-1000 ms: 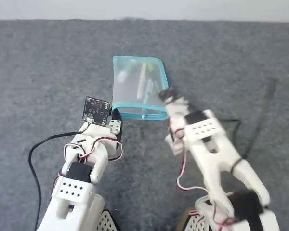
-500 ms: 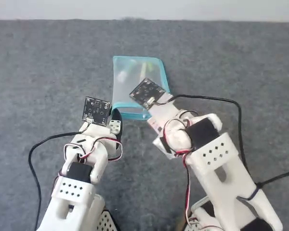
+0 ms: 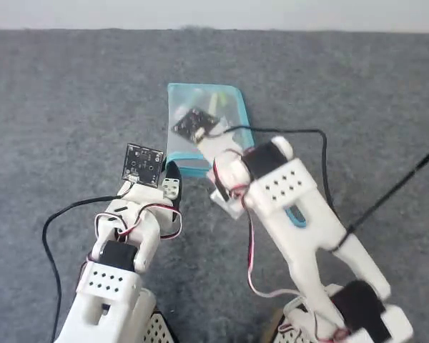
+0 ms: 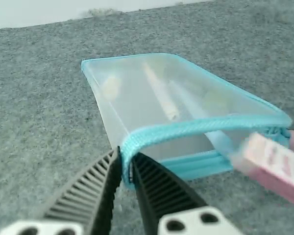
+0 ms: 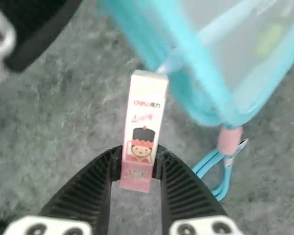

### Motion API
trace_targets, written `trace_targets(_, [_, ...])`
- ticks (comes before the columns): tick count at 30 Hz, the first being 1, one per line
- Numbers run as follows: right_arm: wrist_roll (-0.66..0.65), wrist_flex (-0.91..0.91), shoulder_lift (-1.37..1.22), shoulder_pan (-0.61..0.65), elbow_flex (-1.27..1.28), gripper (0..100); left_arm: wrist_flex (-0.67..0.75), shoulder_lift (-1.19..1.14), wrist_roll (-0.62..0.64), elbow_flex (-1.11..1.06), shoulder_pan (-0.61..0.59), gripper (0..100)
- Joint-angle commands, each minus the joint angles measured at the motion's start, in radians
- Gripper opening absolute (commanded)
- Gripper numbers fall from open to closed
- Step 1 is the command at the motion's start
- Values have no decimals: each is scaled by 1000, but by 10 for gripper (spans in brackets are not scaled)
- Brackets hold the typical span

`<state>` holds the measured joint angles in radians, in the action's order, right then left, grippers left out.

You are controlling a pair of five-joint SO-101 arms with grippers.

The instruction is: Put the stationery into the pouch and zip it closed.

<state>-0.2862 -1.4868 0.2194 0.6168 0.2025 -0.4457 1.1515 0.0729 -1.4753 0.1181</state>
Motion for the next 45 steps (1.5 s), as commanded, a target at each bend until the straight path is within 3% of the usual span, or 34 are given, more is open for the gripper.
trace_targets(1, [25,-16,-74,-35,-160,7,37,3,-12,24,3,11])
trace_targets(7, [32,-113,-300,-68,-356,7,35,5,-12,22,2,11])
trace_targets(15, [34,-162,-377,-85,-430,7,37,5,-12,22,5,11])
trace_targets(24, [143,-217,-506,-179,-632,7,35,5,-23,22,9,11])
trace_targets(34, [149,-303,-750,-194,-961,8,34,6,-178,-18,187,11])
trace_targets(38, [129,-292,-766,-194,-999,9,34,6,-195,-22,195,11])
trace_targets(45, [-74,-308,-768,-150,-1043,9,37,6,-195,-19,187,11])
